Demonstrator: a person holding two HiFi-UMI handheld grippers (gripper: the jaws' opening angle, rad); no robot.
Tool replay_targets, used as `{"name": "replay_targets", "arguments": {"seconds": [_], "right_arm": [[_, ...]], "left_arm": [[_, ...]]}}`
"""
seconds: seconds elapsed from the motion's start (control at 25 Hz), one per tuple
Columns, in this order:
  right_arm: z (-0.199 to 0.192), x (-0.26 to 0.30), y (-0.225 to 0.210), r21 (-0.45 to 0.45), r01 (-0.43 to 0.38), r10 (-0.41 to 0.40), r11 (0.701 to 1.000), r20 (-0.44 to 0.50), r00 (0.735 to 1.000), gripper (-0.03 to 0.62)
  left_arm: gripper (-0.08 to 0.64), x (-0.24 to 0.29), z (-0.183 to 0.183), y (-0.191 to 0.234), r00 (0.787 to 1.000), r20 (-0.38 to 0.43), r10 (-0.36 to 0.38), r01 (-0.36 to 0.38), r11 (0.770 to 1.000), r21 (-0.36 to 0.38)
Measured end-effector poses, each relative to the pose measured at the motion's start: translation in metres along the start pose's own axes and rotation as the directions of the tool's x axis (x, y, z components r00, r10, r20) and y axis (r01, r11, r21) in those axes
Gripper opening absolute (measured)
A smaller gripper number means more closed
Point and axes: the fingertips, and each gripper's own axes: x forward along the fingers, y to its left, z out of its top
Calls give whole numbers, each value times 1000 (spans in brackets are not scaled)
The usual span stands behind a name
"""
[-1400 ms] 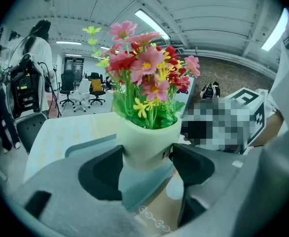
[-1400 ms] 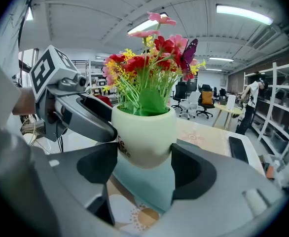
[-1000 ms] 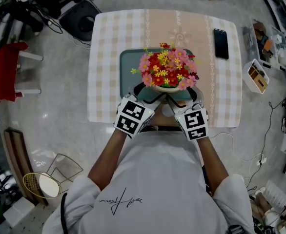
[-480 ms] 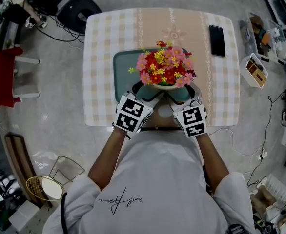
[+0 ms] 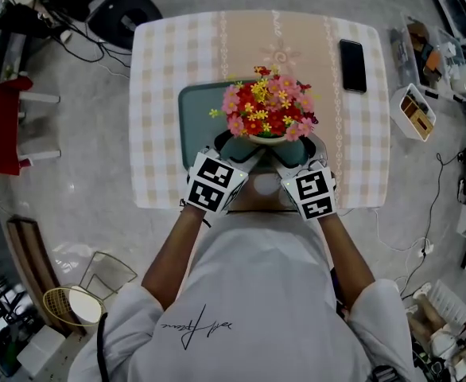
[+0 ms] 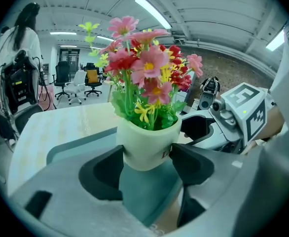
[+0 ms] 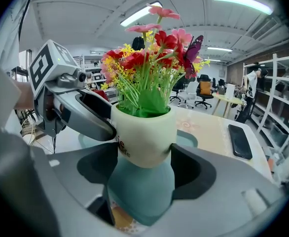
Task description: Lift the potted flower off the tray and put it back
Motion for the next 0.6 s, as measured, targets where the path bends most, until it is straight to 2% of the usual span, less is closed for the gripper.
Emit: {"name": "replay_targets", "arguments": {"seconds": [0.6], "right_arm": [[-14, 22, -20, -11, -3, 2, 1000, -42, 999, 341]], "left_arm": [[305, 29, -4, 12, 999, -53, 12, -11, 1000, 5]]}}
